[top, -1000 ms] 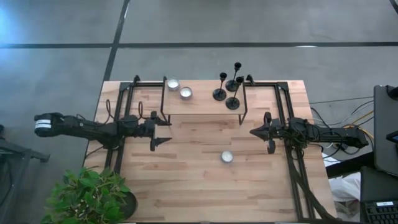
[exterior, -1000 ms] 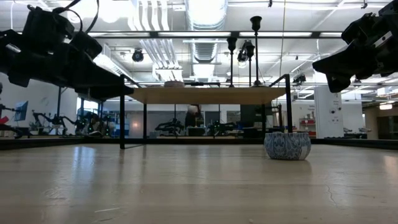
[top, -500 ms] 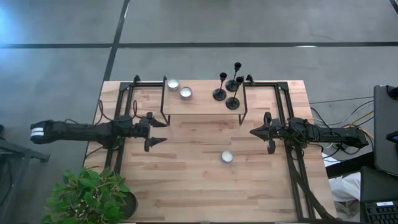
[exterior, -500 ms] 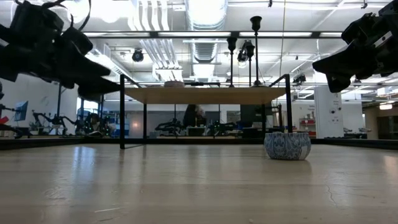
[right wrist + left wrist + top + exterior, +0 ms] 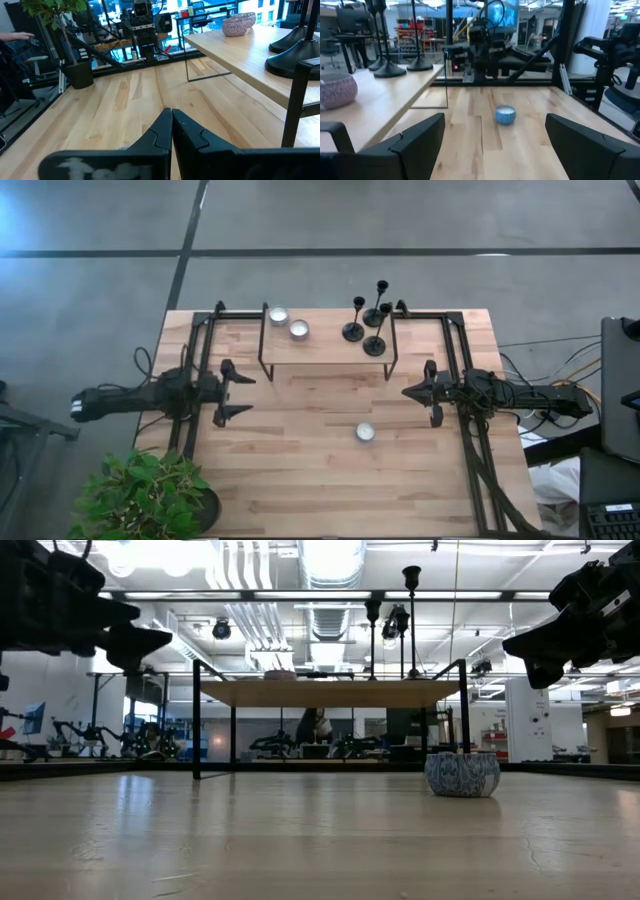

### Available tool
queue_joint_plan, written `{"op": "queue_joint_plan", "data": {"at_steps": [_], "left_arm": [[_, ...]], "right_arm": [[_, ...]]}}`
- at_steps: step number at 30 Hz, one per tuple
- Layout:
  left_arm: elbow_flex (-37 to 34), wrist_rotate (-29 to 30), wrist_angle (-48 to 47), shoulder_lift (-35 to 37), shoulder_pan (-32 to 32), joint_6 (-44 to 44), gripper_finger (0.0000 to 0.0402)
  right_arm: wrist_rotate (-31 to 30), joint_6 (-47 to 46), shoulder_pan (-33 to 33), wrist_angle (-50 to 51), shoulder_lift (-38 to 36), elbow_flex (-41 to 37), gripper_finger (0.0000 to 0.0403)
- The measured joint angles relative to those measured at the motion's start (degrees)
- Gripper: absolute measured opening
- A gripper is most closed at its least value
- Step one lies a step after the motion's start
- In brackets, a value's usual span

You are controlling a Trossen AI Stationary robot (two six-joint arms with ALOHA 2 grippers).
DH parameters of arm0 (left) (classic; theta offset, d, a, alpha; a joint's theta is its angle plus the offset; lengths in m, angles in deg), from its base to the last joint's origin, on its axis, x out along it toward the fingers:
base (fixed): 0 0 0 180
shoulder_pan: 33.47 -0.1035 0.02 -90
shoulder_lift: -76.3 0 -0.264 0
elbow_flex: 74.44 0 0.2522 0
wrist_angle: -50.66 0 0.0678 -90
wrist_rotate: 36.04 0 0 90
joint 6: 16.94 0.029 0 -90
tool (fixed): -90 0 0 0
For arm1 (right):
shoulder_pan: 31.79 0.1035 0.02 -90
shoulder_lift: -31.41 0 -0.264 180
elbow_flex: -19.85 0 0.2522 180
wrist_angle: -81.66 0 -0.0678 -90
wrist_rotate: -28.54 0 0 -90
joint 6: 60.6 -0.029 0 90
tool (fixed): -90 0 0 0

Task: Pick & Place candle stick holders
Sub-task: Put the blue scented candle on the shelf

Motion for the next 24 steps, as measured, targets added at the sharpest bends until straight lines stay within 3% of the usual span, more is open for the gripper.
{"op": "queue_joint_plan", "data": {"at_steps": [7, 24], "left_arm": [[-0.03, 0.26, -2.62, 5.8, 0.72, 3.62, 0.0351], [-0.05, 2.21, -2.79, 4.95, 1.81, 4.81, 0.0351]], "right_arm": [[0.04, 0.0, 0.02, 0.0, 0.0, 0.0, 0.0009], [0.02, 0.0, 0.0, -0.01, -0.04, 0.02, 0.0009]]}}
